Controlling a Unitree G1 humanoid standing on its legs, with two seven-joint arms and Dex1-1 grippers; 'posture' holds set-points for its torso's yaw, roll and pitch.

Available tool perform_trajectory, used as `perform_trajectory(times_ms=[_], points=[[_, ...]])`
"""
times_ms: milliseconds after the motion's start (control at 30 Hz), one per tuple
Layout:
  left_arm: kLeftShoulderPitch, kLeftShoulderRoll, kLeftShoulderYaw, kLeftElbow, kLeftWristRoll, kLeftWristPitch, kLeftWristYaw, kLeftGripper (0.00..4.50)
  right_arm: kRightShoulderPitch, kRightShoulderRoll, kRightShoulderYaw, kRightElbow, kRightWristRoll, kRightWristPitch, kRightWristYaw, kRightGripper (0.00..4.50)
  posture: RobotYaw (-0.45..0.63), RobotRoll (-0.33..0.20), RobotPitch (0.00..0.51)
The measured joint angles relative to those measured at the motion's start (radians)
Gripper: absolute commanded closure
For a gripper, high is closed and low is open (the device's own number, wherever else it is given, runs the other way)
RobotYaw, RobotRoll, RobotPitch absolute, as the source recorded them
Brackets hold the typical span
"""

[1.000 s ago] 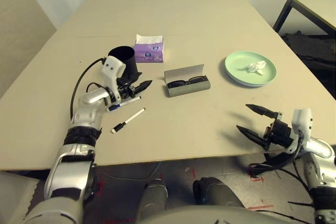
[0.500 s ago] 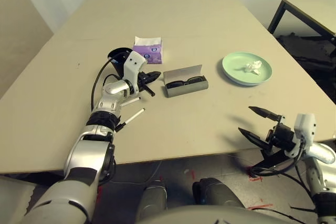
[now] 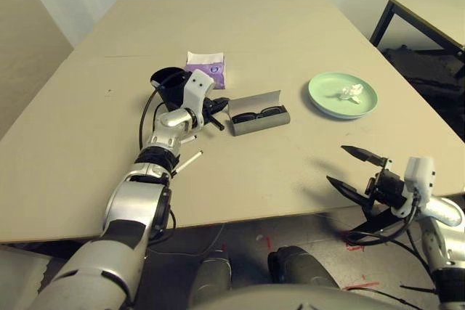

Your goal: Organize and tidy the items on the table.

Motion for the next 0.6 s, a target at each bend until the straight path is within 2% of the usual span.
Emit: perform_trajectory(times_ms=[100, 333, 533, 600], points=[[0.037, 0.018, -0.041, -0.045, 0.019, -0.054, -0.096, 4.48, 0.002, -0.008, 0.0, 0.001, 0.001, 0.0, -0.002, 0.0, -0.13, 0.0, 0.065], [0.129, 0.113, -0.094, -0.188, 0.028, -0.119, -0.283, 4.48, -0.02, -0.016, 0.007, 0.04, 0.002, 0.001, 0.012, 0.0, -0.11, 0.0, 0.073], [0.197, 0.125, -0.097, -0.315, -0.01, -0.034, -0.327, 4.48, -0.048, -0.022, 0.031, 0.056, 0.002, 0.001, 0.057, 0.0, -0.1, 0.0, 0.084], [0.221, 0.134, -0.083, -0.42, -0.038, 0.038, -0.328, 4.08, -0.053, -0.026, 0.045, 0.056, 0.002, 0.001, 0.073, 0.0, -0.1, 0.0, 0.086]])
